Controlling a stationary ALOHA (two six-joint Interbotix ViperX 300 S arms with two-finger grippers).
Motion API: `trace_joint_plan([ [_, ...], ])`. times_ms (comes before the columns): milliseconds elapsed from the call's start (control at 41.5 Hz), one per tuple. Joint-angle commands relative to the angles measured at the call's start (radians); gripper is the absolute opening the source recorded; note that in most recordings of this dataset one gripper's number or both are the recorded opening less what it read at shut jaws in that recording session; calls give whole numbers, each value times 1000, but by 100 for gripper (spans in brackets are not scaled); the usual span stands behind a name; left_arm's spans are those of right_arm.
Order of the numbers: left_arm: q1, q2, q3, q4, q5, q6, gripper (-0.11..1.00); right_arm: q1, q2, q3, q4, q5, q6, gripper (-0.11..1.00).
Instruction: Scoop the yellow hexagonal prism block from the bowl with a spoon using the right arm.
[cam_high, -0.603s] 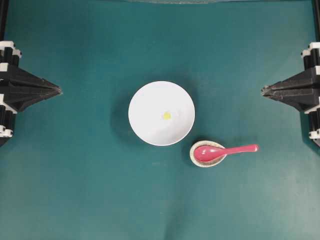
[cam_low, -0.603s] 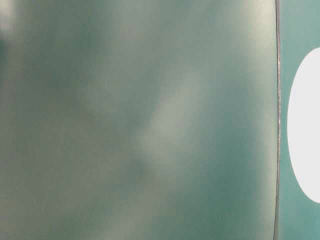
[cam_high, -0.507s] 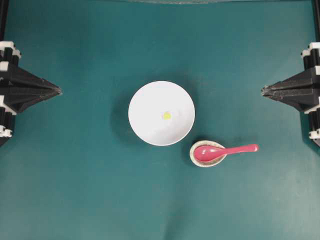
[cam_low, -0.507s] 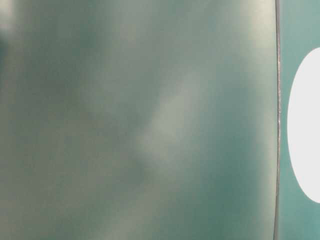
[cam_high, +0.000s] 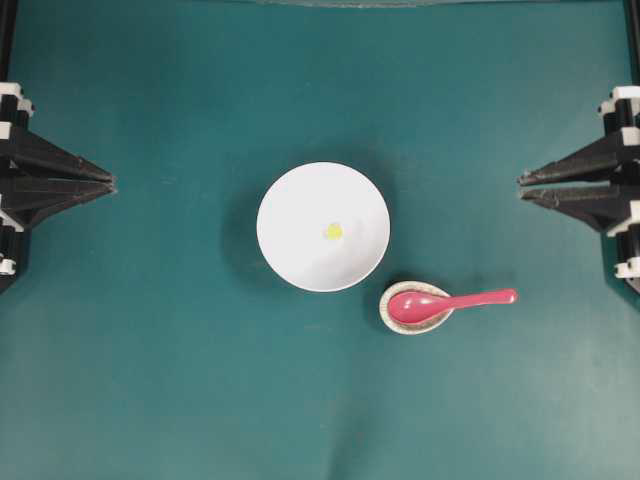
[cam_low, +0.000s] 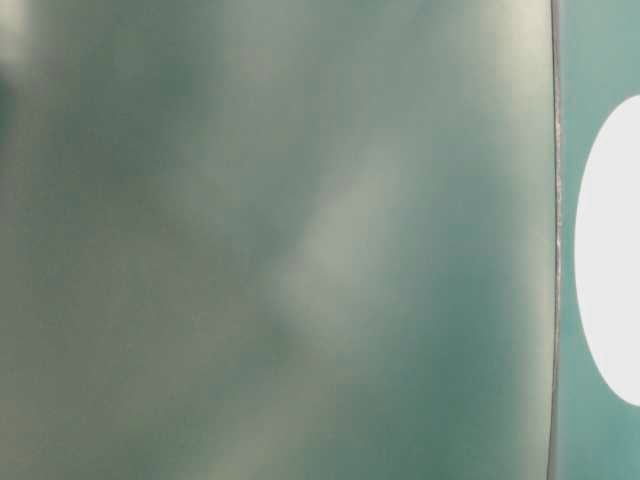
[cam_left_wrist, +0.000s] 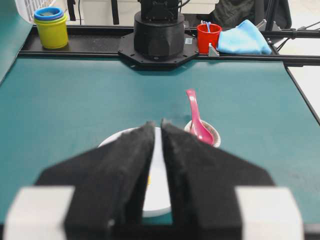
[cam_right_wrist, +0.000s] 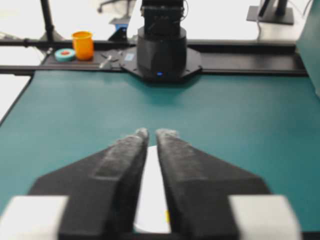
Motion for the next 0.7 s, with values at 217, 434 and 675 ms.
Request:
trace_joint_plan([
  [217, 0, 8, -28, 2, -5, 3, 14, -2, 48, -15, 20, -8, 2, 57],
  [434, 0, 11, -26, 2, -5, 5, 14, -2, 118, -3, 43, -34, 2, 57],
  [675, 0, 11, -26, 2, 0, 5, 14, -2, 261, 15, 84, -106, 2, 57],
])
